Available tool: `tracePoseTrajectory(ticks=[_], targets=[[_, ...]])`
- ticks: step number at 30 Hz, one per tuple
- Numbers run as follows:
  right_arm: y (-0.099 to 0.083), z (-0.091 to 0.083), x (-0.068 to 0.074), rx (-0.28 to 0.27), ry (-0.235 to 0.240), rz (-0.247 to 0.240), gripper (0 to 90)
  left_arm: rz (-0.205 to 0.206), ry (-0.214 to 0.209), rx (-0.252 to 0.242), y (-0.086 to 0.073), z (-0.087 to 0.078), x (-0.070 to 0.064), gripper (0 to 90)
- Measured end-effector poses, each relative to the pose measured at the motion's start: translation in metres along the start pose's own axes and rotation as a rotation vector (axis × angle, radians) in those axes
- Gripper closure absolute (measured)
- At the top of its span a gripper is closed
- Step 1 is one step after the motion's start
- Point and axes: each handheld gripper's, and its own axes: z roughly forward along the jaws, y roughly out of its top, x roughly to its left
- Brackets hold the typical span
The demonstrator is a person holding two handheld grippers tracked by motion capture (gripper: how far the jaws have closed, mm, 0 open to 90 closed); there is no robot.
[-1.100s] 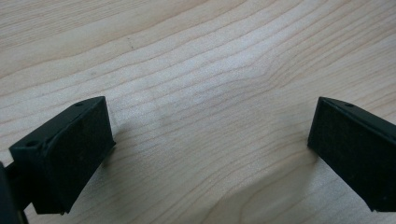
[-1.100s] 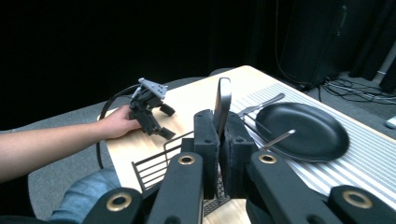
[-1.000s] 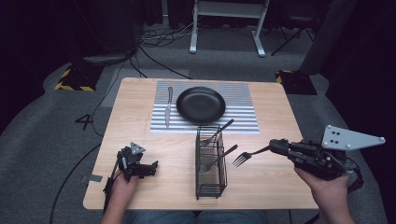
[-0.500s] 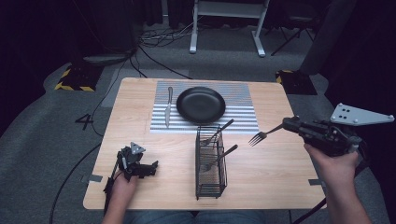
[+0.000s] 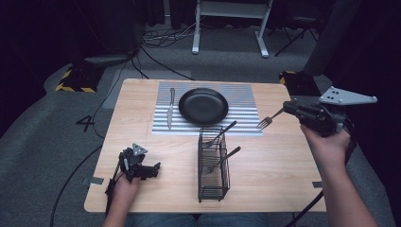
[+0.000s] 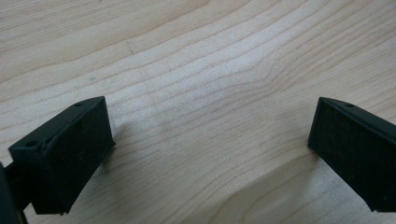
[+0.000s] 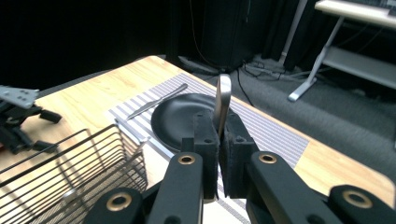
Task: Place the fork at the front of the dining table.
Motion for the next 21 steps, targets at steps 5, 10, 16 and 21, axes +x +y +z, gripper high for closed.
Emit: tracePoseTrajectory(ticks=[5, 10, 16, 21], targets=[[-0.003, 0.024, -0.017, 0.029, -0.006, 0.035, 86.1, 0.003, 0.001, 0.001, 0.000, 0.000, 0.000, 0.0], [-0.006, 0.053, -0.032, 0.054, 0.004, 0.067, 86.1, 0.003, 0.001, 0.001, 0.000, 0.000, 0.000, 0.0], [-0.007, 0.081, -0.042, 0.078, 0.018, 0.076, 86.1, 0.003, 0.001, 0.001, 0.000, 0.000, 0.000, 0.0], [-0.010, 0.106, -0.048, 0.108, 0.014, 0.062, 86.0, 0.002, 0.001, 0.001, 0.001, 0.001, 0.000, 0.0]])
